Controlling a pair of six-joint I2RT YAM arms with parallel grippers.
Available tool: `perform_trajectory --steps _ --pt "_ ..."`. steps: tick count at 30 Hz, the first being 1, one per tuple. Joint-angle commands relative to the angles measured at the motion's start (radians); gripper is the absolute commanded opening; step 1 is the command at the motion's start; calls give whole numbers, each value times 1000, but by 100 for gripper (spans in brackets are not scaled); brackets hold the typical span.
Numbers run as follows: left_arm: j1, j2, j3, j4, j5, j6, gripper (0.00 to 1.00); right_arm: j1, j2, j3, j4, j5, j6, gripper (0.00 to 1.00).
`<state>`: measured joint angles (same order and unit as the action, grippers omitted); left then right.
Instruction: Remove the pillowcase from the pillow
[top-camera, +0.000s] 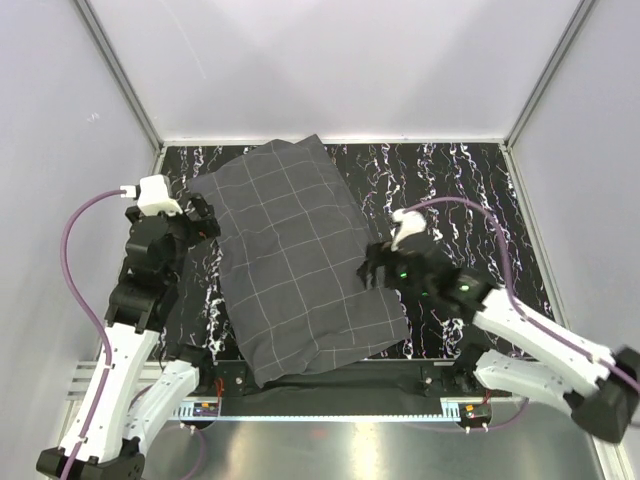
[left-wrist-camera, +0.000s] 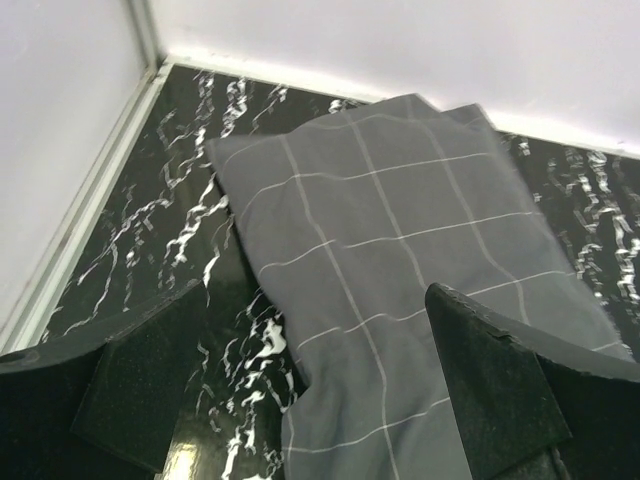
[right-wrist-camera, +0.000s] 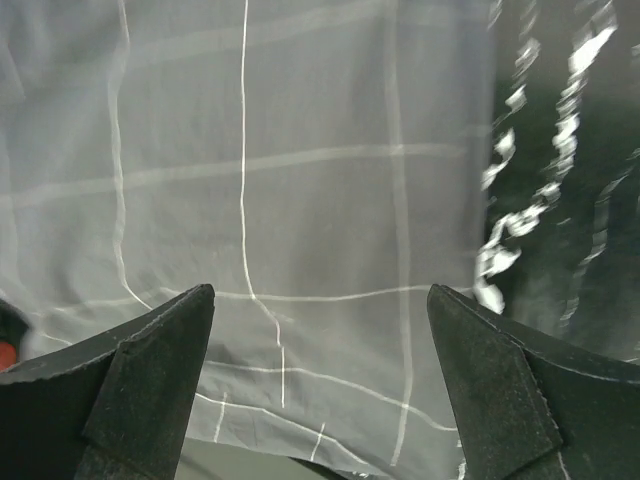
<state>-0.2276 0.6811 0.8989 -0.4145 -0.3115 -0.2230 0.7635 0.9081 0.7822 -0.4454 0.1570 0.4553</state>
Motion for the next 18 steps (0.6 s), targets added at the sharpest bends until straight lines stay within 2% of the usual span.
perform_trajectory --steps 1,3,7,9,14,18 --pt "-1 -3 31 3 -72 -16 99 149 107 51 34 236 86 96" --pt "-1 -12 25 3 -77 -19 99 186 164 81 65 234 80 97" --pt "-1 -20 17 -15 -71 -50 99 347 291 143 125 295 88 97" --pt "-1 -21 18 -27 -83 -71 99 419 400 193 137 279 112 97" --pt "-1 -35 15 -41 -147 -73 99 589 555 262 260 231 212 96" --pt "1 -20 20 -43 -126 -73 99 730 733 374 243 205 261 96"
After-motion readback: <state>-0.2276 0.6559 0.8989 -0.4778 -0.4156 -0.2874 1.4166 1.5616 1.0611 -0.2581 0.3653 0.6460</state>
